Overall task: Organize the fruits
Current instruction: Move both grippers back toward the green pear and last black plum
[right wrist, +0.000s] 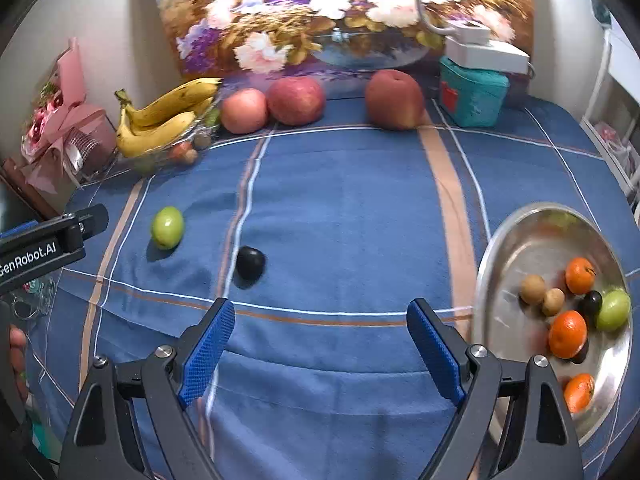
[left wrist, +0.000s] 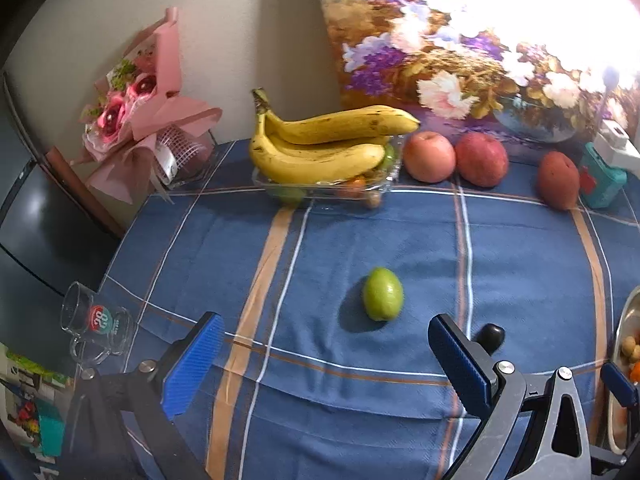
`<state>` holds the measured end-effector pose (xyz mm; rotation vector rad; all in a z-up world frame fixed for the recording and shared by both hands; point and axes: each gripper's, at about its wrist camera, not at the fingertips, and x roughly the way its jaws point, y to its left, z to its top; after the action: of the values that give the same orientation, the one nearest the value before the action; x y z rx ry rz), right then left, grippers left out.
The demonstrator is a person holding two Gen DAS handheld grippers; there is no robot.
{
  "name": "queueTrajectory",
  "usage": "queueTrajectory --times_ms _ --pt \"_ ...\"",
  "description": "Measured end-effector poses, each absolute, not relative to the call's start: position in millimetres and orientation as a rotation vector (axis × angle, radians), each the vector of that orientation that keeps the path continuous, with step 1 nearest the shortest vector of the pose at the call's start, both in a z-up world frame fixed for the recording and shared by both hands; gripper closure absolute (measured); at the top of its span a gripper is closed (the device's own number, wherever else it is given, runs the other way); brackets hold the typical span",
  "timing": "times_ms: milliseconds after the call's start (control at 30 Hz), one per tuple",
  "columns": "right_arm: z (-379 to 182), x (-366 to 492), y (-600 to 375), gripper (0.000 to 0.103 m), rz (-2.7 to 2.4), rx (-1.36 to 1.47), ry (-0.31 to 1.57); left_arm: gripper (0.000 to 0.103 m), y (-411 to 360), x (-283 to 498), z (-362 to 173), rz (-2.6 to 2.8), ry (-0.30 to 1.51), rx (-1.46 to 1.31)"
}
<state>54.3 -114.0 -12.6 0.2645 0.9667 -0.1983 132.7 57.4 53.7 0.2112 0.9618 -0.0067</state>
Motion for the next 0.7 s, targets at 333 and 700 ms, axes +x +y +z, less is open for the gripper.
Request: queueTrajectory --times_ms 333,700 --pt "-17.3 75.6 -100.2 0.015 -0.187 0.211 0.98 0.0 88.8 159.2 55.2 -0.023 0.972 0.011" --pt "-20.8 108.0 -84.9 0.015 -0.108 0.204 0.964 0.0 83.2 182.7 27.9 -0.099 1.02 -0.086"
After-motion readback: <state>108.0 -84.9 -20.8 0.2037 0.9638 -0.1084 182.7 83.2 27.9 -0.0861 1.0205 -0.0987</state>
